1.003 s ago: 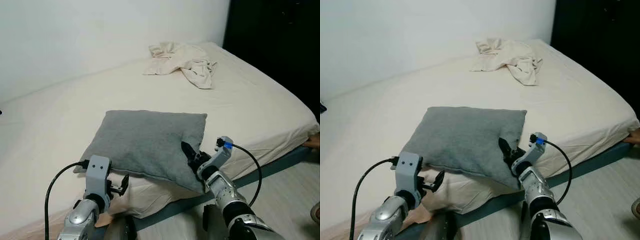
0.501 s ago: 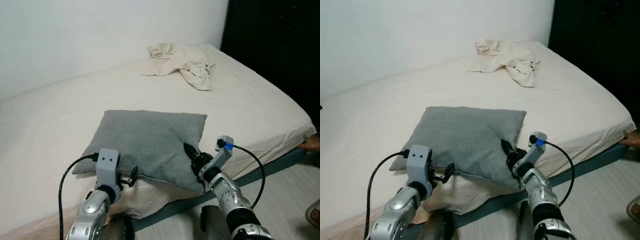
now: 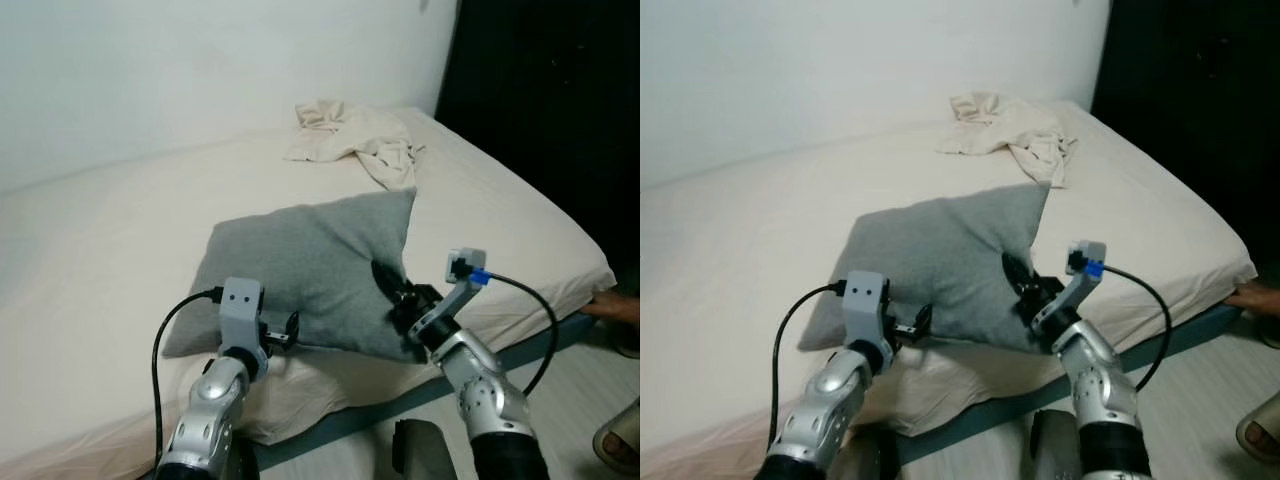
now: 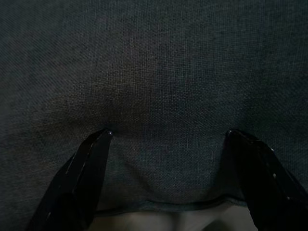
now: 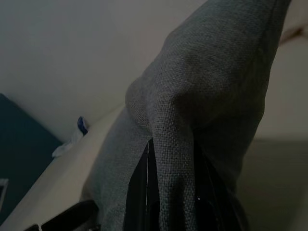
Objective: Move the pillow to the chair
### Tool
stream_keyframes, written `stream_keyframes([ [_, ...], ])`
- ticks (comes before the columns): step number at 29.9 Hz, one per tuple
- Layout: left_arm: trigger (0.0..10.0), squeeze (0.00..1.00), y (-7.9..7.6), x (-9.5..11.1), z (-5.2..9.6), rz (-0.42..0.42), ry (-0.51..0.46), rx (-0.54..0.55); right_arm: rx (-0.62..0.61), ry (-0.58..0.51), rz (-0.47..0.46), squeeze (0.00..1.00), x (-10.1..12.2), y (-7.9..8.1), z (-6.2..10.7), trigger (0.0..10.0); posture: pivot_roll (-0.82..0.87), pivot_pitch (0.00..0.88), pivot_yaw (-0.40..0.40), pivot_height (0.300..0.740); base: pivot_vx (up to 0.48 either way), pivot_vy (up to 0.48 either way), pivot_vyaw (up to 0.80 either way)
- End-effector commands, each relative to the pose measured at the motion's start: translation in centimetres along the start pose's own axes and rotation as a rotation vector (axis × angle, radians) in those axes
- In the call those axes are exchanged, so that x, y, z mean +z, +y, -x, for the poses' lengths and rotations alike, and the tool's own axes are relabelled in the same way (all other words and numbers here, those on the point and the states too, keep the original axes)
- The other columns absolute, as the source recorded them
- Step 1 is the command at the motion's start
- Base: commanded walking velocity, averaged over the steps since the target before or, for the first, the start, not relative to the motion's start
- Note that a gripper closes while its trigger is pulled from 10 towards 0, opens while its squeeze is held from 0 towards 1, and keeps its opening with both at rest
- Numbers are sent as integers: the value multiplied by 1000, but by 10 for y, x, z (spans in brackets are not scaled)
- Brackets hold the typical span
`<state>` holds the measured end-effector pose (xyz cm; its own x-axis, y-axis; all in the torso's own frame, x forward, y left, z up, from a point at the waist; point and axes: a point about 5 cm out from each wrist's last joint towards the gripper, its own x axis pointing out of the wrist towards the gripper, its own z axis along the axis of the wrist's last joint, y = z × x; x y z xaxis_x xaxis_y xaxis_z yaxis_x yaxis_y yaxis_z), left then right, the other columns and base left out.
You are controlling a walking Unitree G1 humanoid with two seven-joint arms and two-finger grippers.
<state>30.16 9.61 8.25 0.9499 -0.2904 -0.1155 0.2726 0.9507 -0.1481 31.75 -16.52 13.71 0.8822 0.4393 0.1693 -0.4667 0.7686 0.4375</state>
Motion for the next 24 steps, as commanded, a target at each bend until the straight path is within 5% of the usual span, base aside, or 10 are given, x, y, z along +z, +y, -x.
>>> stream_keyframes([
  [1, 10000, 0, 7, -6, 0, 21, 16, 34, 57, -69, 12, 0, 19, 11, -6, 0, -156, 10, 47, 580, 0, 0, 0],
  [16, 10000, 0, 56, 38, -11, -21, -153, 250, 34, -68, -15, 0, 22, 16, 0, 0, -143, 0, 64, 644, 0, 0, 0],
  [24, 10000, 0, 62, 34, -8, -36, -147, 259, 19, -59, -15, 0, 20, 16, 1, 0, -138, 0, 67, 683, 0, 0, 0],
])
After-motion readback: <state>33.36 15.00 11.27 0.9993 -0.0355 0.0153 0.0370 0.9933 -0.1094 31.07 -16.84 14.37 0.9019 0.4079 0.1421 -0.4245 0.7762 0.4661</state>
